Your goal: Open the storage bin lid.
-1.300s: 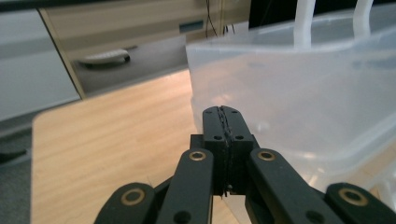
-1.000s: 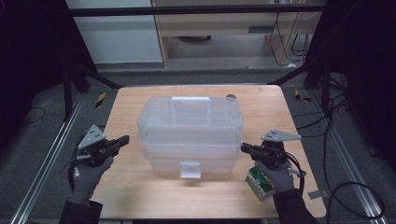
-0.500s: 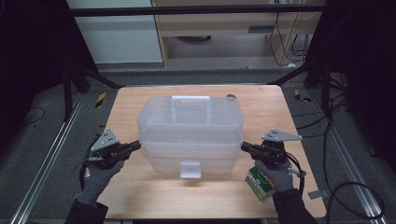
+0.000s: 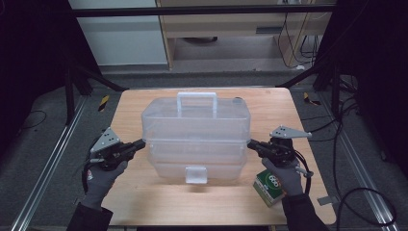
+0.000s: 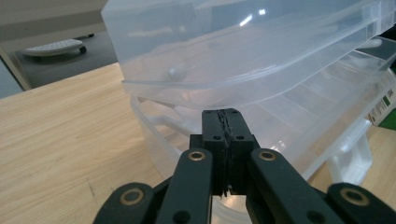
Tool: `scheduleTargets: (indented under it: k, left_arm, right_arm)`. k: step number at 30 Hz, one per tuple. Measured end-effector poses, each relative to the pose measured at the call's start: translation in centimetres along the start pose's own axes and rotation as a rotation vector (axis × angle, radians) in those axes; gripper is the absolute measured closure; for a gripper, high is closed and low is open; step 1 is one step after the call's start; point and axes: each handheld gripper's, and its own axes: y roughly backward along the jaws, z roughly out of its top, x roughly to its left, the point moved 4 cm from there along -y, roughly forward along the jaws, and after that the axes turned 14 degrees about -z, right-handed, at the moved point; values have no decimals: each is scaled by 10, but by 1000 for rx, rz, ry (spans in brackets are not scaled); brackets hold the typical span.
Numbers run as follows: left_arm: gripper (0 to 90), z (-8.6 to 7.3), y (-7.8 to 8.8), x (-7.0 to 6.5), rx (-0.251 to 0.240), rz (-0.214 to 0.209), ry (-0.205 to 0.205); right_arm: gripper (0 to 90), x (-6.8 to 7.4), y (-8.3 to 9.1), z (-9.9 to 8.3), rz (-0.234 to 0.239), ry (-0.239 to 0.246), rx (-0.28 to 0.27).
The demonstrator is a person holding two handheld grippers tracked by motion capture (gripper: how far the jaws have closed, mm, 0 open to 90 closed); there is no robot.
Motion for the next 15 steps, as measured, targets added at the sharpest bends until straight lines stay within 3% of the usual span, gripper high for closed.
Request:
scheduleTargets:
  k: [15]
  left_arm:
    - [876, 14, -7, 2, -15, 28, -9]
  right_arm:
    - [899, -4, -1, 15, 0, -1, -16]
